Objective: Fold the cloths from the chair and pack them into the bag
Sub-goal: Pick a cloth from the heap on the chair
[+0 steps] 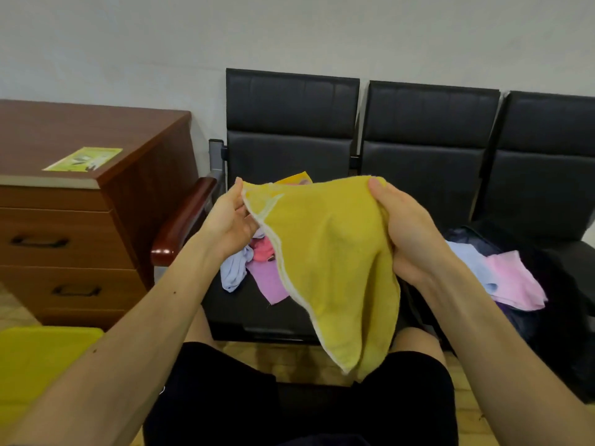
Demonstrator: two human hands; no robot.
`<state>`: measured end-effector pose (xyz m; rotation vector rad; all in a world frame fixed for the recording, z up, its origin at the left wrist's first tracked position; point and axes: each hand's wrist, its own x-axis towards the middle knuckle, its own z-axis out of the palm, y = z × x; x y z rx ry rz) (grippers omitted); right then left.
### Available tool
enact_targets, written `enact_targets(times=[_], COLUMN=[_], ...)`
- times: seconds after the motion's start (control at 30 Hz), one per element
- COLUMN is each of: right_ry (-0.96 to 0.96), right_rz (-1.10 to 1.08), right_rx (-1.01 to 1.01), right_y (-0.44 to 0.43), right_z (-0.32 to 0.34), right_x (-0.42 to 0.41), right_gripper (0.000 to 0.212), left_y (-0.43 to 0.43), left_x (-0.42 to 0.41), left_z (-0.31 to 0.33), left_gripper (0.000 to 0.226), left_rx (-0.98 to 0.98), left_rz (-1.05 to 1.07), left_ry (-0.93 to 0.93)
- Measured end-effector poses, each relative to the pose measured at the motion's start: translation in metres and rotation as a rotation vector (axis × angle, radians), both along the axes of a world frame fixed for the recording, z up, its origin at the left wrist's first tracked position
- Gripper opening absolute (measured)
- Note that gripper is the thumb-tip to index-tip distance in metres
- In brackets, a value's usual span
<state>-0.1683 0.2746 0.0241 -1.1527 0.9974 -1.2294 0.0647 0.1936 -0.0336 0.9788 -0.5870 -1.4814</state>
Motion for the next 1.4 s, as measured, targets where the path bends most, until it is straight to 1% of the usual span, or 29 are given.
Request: enact_targets(times=[0.03, 0.13, 0.2, 0.27, 0.33, 0.4, 0.43, 0.53, 0.6, 0.63, 0.7, 0.73, 0.8, 0.9, 0.97, 1.0, 1.03, 1.07, 1.1, 1.17, 1.23, 1.27, 1.33, 1.4], right_ry=[-0.059, -0.201, -0.256, -0.296, -0.314, -0.326, -0.331, -0.346, -0.345, -0.344, -0.339, -0.334, -0.329, -0.364, -0.384, -0.387, -0.368, -0.318, -0.263, -0.17, -0.163, -0.184, -0.212, -0.196], right_rz=[-0.029, -0.073, -0.058, -0.043, -0.026, -0.018, -0.014, 0.006, 0.015, 0.023, 0.027, 0.019, 0.005, -0.004, -0.009, 0.007, 0.038, 0.082, 0.14, 0.221, 0.173, 0.127, 0.051, 0.044], right_rx=[0.045, 0.119, 0.142, 0.166, 0.183, 0.186, 0.186, 0.199, 0.213, 0.217, 0.221, 0.223, 0.229, 0.238, 0.229, 0.223, 0.229, 0.257, 0.304, 0.362, 0.318, 0.286, 0.259, 0.263], right_y=[-0.001, -0.001, 0.0, 0.0, 0.001, 0.002, 0.003, 0.006, 0.008, 0.009, 0.009, 0.008, 0.006, 0.001, -0.002, -0.002, 0.0, 0.003, 0.009, 0.017, 0.012, 0.008, 0.003, 0.002], right_z=[0.002, 0.007, 0.009, 0.009, 0.008, 0.007, 0.007, 0.007, 0.007, 0.007, 0.007, 0.006, 0.004, 0.0, -0.005, -0.008, -0.016, -0.027, -0.04, -0.062, -0.072, -0.072, -0.064, -0.063], right_x=[-0.003, -0.007, -0.006, -0.006, -0.004, -0.004, -0.004, -0.004, -0.003, -0.002, -0.001, -0.002, -0.004, -0.012, -0.017, -0.017, -0.014, -0.01, -0.005, 0.0, -0.004, -0.007, -0.014, -0.019], right_gripper=[0.023, 0.036, 0.043, 0.046, 0.048, 0.046, 0.045, 0.046, 0.046, 0.045, 0.045, 0.045, 0.045, 0.049, 0.056, 0.064, 0.072, 0.075, 0.069, 0.051, 0.048, 0.045, 0.034, 0.028], left_y=[0.004, 0.015, 0.029, 0.043, 0.051, 0.058, 0.059, 0.061, 0.063, 0.062, 0.071, 0.076, 0.082, 0.084, 0.087, 0.087, 0.086, 0.083, 0.08, 0.072, 0.065, 0.063, 0.058, 0.053], left_x=[-0.002, -0.013, -0.025, -0.037, -0.048, -0.052, -0.054, -0.057, -0.059, -0.059, -0.058, -0.057, -0.053, -0.052, -0.052, -0.052, -0.051, -0.05, -0.049, -0.046, -0.044, -0.041, -0.033, -0.026], left_z=[0.0, -0.012, -0.023, -0.033, -0.047, -0.054, -0.057, -0.068, -0.071, -0.076, -0.077, -0.074, -0.069, -0.059, -0.049, -0.045, -0.04, -0.035, -0.028, -0.02, -0.018, -0.019, -0.018, -0.012], left_gripper=[0.049, 0.069, 0.083, 0.092, 0.093, 0.1, 0.104, 0.116, 0.126, 0.12, 0.088, 0.081, 0.083, 0.087, 0.074, 0.064, 0.055, 0.05, 0.048, 0.049, 0.052, 0.049, 0.039, 0.038], left_rx=[-0.017, -0.029, -0.05, -0.082, -0.08, -0.109, -0.127, -0.174, -0.134, -0.126, -0.133, -0.134, -0.128, -0.093, -0.07, -0.063, -0.061, -0.07, -0.076, -0.088, -0.068, -0.057, -0.055, -0.045], left_rz=[-0.012, -0.119, -0.278, -0.428, -0.53, -0.674, -0.73, -0.835, -0.792, -0.752, -0.795, -0.823, -0.805, -0.71, -0.628, -0.581, -0.53, -0.487, -0.446, -0.375, -0.306, -0.274, -0.207, -0.175], left_ry=[0.036, 0.042, 0.037, 0.012, 0.091, 0.246, 0.254, 0.179, 0.134, 0.108, 0.082, 0.065, 0.046, 0.086, 0.045, 0.016, -0.007, -0.026, -0.046, -0.131, -0.248, -0.287, -0.323, -0.356])
